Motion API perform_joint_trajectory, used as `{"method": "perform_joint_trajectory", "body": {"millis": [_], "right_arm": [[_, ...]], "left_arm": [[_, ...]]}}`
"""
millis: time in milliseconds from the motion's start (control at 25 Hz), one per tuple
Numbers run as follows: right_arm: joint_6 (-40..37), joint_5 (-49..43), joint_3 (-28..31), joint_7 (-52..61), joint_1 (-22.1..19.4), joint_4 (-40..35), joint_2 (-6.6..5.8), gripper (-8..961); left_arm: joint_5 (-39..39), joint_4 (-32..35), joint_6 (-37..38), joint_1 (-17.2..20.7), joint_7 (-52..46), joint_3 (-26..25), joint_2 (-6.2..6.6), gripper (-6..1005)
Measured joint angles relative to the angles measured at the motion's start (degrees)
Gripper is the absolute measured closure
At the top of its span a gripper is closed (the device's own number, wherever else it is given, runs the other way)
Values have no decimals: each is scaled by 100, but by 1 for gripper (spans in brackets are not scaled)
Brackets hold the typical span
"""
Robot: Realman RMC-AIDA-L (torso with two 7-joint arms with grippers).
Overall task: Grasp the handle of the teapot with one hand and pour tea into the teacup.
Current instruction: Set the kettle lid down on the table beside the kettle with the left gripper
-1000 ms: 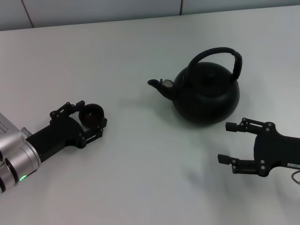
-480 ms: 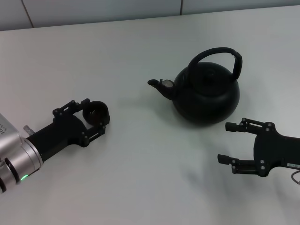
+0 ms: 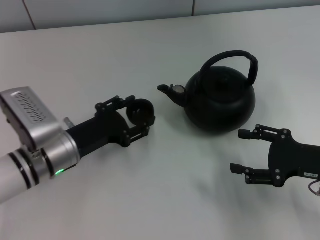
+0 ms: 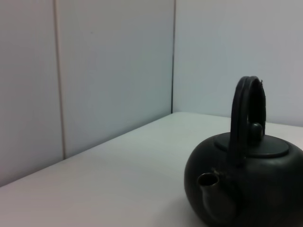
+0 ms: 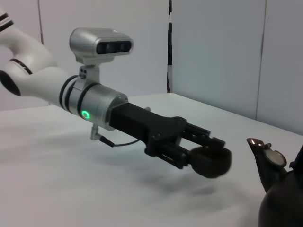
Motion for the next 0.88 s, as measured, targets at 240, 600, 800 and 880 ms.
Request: {"method": "perform_joint_trajectory", "body": {"millis": [240,600,800,880], "right_arm": [[-2,0,0,0,2,19,0,151],[18,0,0,0,39,34,7,151],[23,0,0,6,61,38,9,151],[23,0,0,10,67,38,9,151]], "left_arm": [[5,-308,-233,-307,152,-42,0,312],[4,-434,-641,-331,444,-77,0,312],[4,-448,-727,-334,456,-83,0,311],[4,-449,-745,-335,458,-85,0,311]]}}
